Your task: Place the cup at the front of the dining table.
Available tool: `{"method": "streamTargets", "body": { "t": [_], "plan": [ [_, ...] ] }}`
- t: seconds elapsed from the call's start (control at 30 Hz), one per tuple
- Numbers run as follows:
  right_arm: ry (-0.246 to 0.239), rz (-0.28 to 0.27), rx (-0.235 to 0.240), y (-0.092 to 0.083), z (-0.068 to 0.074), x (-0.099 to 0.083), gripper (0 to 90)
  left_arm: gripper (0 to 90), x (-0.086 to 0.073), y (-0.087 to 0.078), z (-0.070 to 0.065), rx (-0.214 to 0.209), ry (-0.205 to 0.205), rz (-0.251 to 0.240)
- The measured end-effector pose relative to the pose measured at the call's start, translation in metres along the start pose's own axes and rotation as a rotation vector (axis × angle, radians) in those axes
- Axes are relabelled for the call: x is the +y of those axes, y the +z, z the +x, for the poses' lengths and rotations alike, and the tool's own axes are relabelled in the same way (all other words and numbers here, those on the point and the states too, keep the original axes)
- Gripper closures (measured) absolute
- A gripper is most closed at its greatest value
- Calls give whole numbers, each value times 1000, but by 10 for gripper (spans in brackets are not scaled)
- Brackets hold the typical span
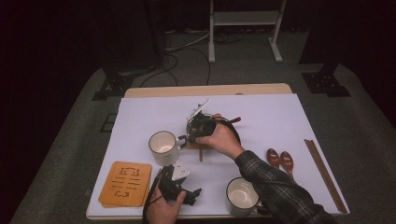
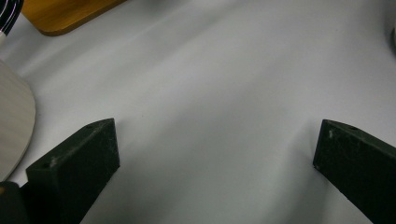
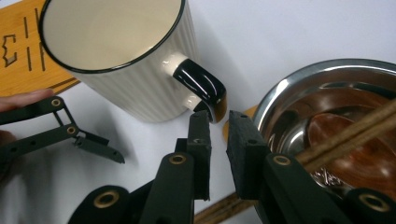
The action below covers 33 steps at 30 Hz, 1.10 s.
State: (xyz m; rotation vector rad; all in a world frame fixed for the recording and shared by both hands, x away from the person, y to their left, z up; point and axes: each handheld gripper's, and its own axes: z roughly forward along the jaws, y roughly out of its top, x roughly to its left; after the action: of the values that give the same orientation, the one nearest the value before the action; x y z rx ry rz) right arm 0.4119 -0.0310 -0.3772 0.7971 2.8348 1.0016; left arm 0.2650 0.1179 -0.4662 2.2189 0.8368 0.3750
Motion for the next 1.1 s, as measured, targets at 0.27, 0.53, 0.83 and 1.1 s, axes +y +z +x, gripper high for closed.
{"method": "streamTargets", "body": {
  "t": [0.27, 0.53, 0.83, 1.1],
  "plan": [
    [10, -46, 16, -18, -5, -7, 727, 0, 0, 0, 0, -1, -1, 0],
    [11, -77, 14, -35, -12, -18, 620, 0, 0, 0, 0, -2, -4, -2],
    [37, -118, 15, -55, -25, -36, 476, 0, 0, 0, 0, -3, -9, -5],
    [65, -146, -6, -73, -37, -58, 424, 0, 0, 0, -1, -2, -8, -5]
  ]
}}
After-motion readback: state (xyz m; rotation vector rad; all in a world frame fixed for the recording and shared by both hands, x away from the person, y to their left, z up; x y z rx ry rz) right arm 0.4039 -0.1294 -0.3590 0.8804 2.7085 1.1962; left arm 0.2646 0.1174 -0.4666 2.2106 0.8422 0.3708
